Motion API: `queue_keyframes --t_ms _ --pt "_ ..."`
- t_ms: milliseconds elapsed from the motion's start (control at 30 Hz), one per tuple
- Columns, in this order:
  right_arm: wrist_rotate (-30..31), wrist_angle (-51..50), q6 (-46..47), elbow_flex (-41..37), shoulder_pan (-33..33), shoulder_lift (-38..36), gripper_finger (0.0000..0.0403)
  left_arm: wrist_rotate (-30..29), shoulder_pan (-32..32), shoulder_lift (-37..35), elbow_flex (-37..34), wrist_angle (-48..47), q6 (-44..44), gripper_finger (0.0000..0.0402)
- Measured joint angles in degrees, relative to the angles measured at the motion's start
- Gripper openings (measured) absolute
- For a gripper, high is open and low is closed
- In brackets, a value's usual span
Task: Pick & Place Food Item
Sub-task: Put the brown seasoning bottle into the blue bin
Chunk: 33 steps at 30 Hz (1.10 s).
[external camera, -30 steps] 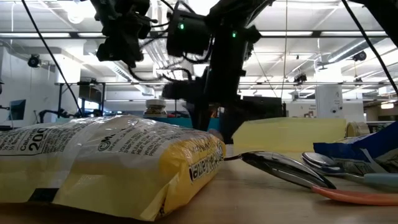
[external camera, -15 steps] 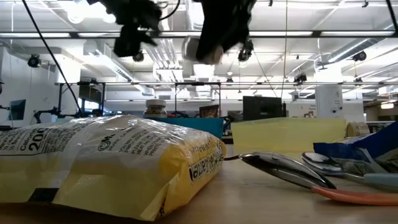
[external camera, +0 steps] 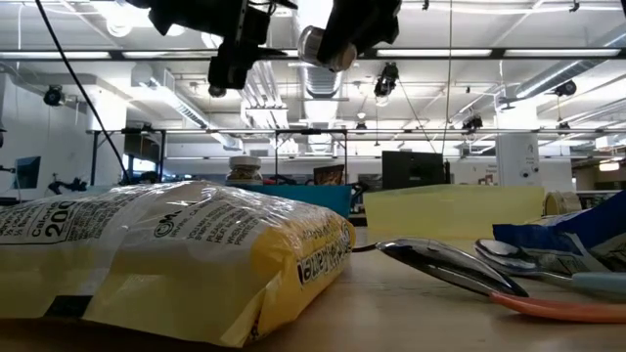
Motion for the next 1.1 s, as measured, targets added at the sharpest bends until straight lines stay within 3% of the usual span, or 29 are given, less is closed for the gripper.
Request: queue_keyframes --t_ms 300,1100 --pt "0.04 1.75 -3.02 0.0 -1.51 -0.35 0.0184 -1.16 -2.97 3.21 0.11 6.32 -4.03 0.0347" --pt "-0.35 -1.1 -2.95 1.66 -0.49 -1.87 0.0184 -2.96 -3.53 4.92 0.17 6.96 -4.19 0.0351"
